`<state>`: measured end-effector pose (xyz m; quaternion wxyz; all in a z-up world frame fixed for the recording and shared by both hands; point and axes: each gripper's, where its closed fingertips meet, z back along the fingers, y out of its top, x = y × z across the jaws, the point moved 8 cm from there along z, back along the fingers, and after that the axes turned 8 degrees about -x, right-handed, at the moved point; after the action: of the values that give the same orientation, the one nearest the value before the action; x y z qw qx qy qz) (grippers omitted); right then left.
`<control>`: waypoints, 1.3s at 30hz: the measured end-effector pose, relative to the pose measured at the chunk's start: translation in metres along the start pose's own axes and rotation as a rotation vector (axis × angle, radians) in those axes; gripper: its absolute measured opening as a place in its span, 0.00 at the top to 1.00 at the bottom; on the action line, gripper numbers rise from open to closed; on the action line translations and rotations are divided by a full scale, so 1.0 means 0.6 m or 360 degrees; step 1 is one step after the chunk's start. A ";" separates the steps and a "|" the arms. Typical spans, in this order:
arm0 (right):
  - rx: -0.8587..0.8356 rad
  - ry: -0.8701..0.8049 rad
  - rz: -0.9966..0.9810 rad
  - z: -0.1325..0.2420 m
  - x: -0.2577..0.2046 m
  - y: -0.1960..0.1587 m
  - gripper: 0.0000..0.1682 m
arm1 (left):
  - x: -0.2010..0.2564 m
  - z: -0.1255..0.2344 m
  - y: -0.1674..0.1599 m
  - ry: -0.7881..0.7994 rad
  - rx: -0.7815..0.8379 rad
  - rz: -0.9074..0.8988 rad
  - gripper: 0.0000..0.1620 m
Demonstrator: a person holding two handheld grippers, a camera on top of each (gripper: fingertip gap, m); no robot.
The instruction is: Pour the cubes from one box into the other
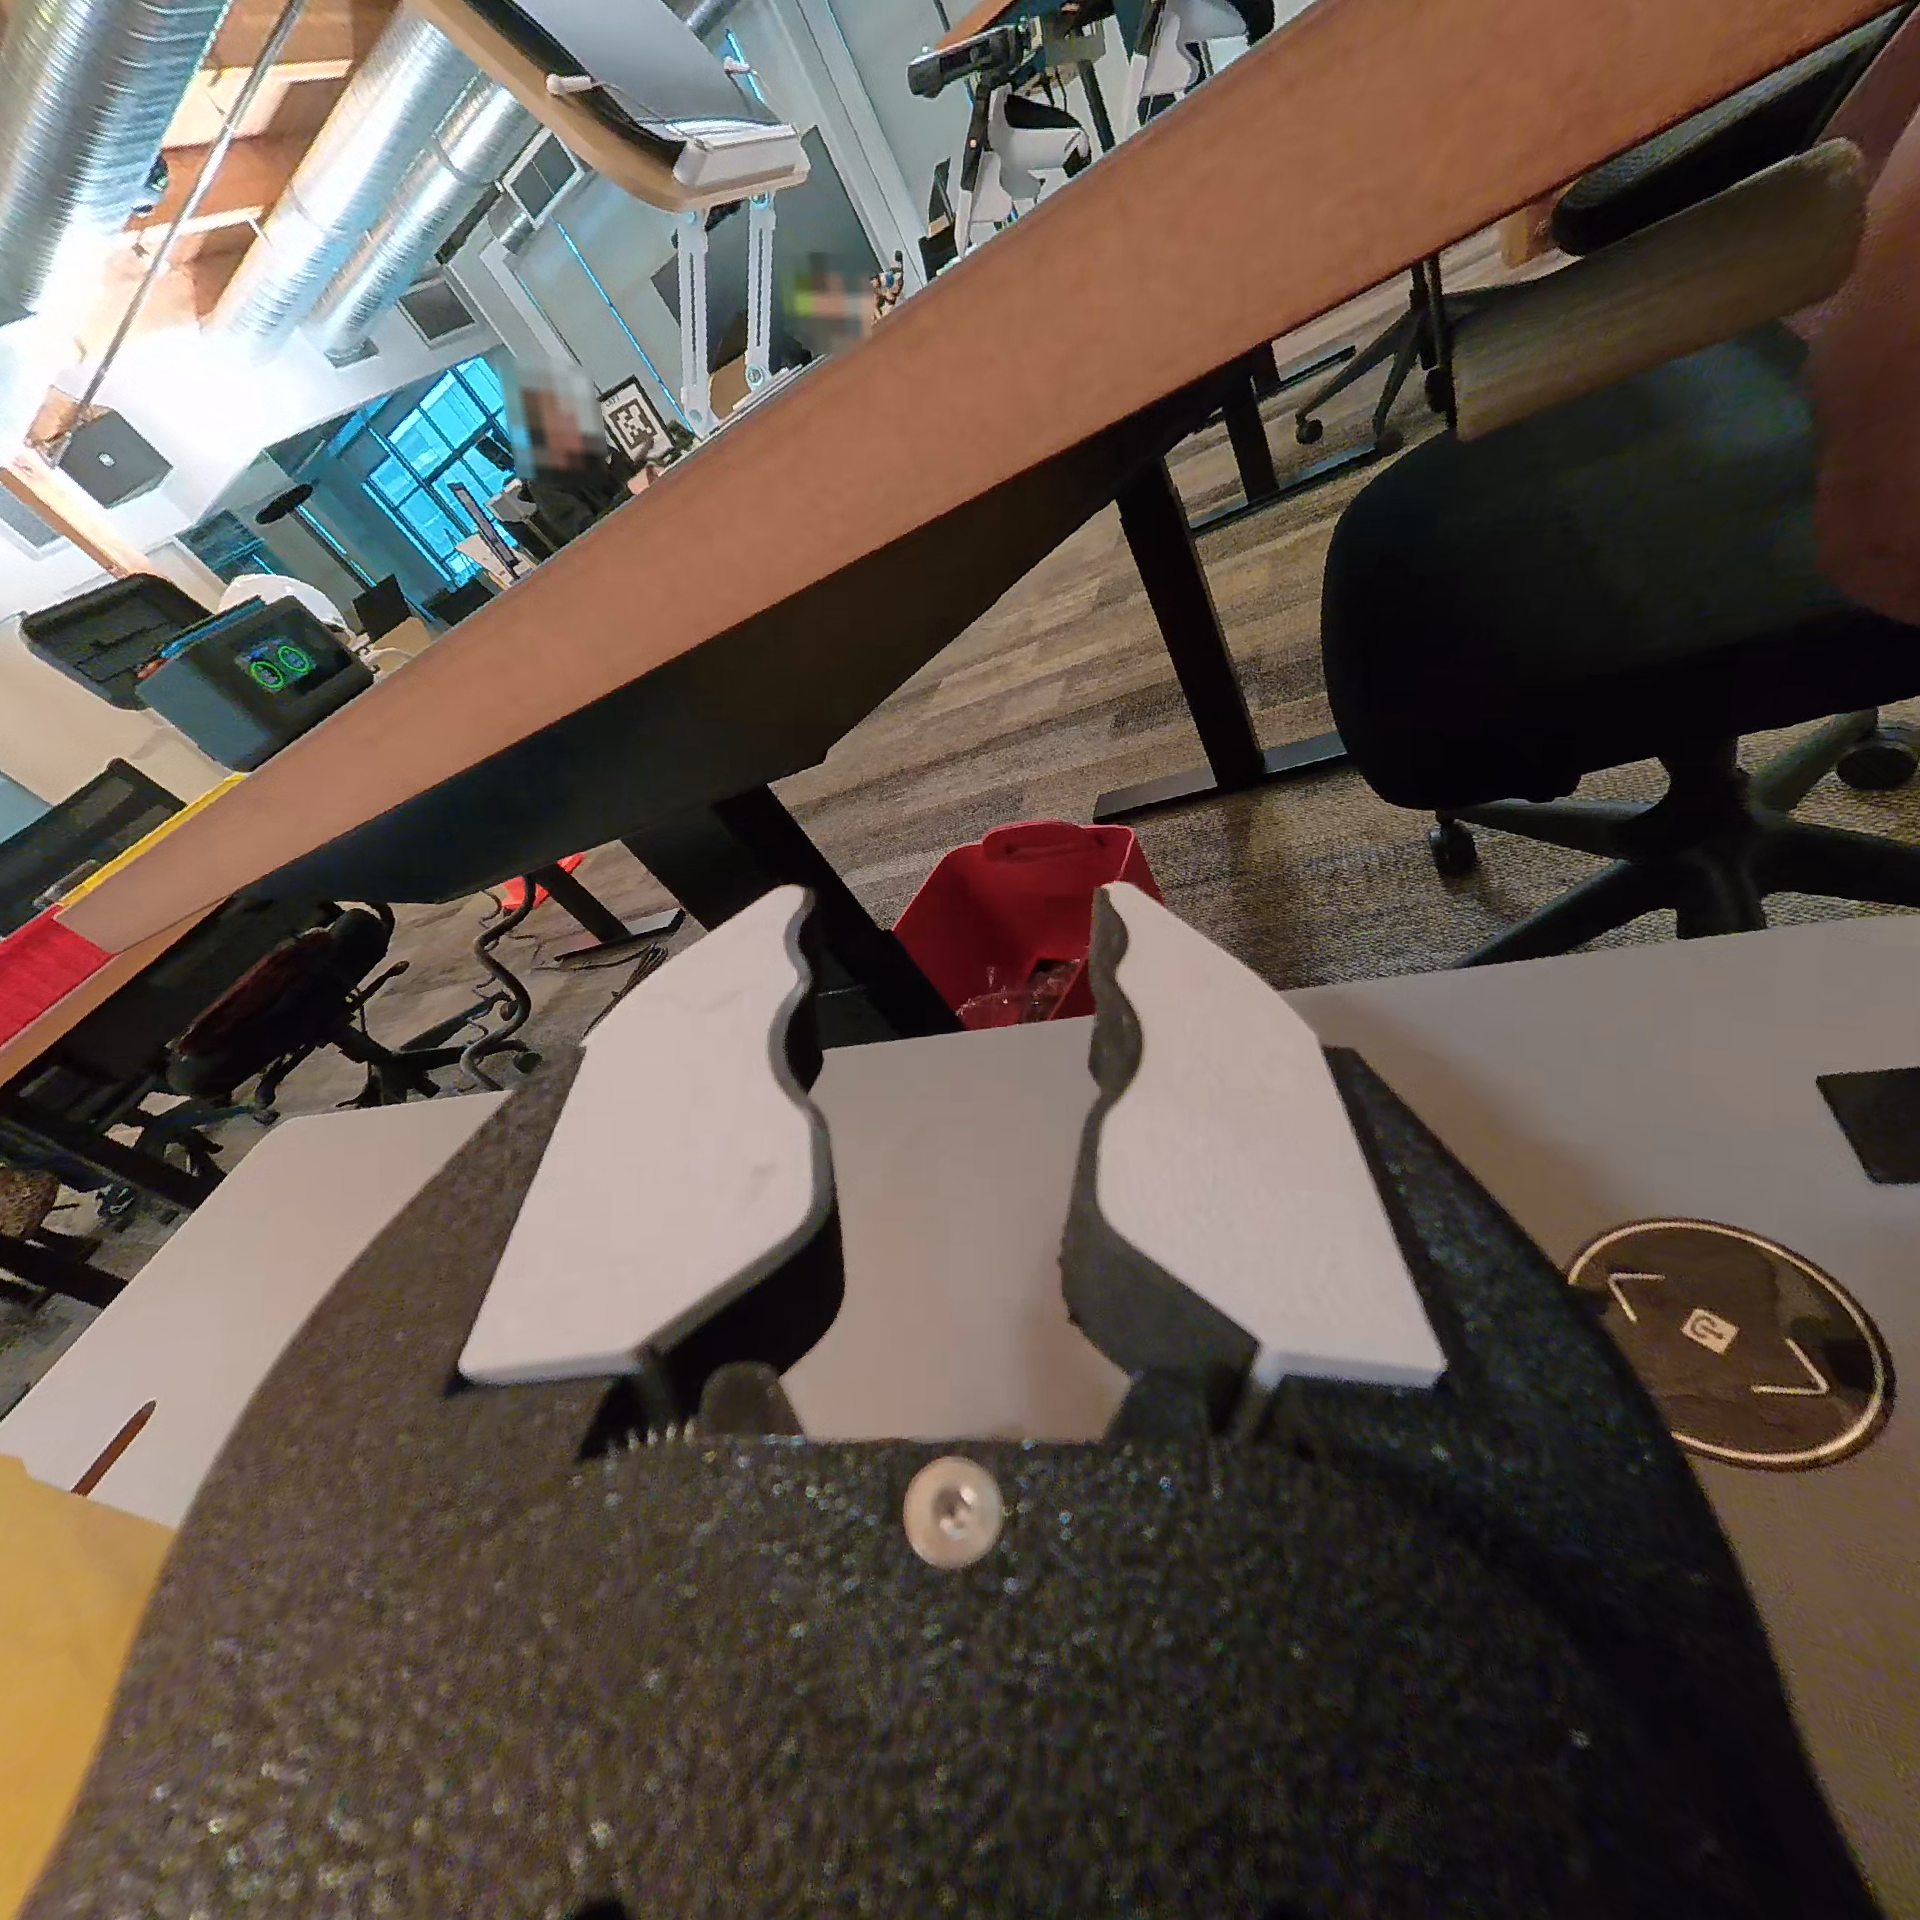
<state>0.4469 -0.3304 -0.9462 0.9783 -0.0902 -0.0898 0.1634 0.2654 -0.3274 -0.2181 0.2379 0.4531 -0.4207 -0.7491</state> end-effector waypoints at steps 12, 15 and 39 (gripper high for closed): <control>-0.0165 -0.0179 -0.0092 0.056 0.000 0.003 1.00 | -0.001 0.003 0.001 -0.0014 0.0029 0.0012 0.73; -0.0308 -0.0158 -0.0092 0.032 0.012 -0.027 0.98 | -0.001 0.004 0.001 -0.0017 0.0029 0.0016 0.73; -0.0189 -0.0203 0.0178 0.027 0.030 0.033 0.86 | 0.007 -0.002 0.001 -0.0016 -0.0014 -0.0058 0.76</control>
<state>0.4543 -0.3038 -0.9322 0.9529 -0.1424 -0.1561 0.2175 0.2642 -0.3310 -0.2200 0.2241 0.4559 -0.4103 -0.7574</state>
